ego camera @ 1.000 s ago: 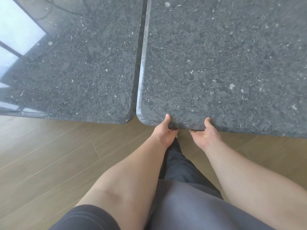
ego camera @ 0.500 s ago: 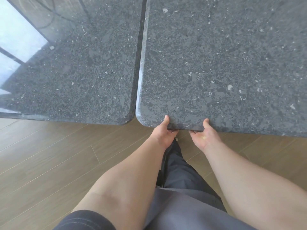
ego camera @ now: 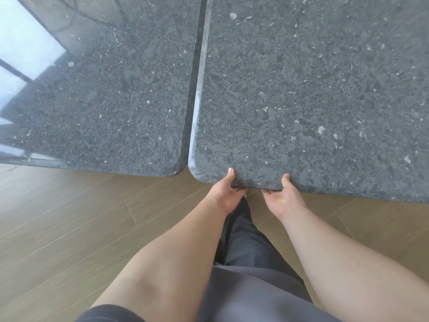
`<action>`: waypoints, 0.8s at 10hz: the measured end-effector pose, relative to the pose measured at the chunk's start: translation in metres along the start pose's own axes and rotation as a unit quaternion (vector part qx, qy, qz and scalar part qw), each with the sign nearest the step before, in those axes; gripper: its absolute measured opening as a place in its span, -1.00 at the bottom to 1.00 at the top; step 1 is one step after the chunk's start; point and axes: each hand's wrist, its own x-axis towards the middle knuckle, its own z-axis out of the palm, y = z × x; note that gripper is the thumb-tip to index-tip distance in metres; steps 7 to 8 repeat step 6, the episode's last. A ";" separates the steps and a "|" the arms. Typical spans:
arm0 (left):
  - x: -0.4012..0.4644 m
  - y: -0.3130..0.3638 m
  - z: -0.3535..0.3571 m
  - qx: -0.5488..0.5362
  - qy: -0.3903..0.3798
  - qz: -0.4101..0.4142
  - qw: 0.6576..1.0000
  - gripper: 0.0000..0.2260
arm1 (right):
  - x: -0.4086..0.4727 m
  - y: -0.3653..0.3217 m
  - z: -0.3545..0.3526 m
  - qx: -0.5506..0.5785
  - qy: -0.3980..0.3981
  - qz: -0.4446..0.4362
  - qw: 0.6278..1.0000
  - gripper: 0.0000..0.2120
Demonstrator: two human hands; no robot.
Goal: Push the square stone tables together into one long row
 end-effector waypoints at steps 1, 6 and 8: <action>0.004 -0.001 -0.001 -0.008 -0.004 -0.006 1.000 -0.73 | 0.000 0.000 -0.001 0.002 -0.004 0.001 1.000 -0.69; -0.035 -0.012 -0.030 0.128 0.016 0.055 0.990 -0.70 | -0.042 -0.014 -0.015 -0.194 -0.013 0.051 0.980 -0.55; -0.035 -0.012 -0.030 0.128 0.016 0.055 0.990 -0.70 | -0.042 -0.014 -0.015 -0.194 -0.013 0.051 0.980 -0.55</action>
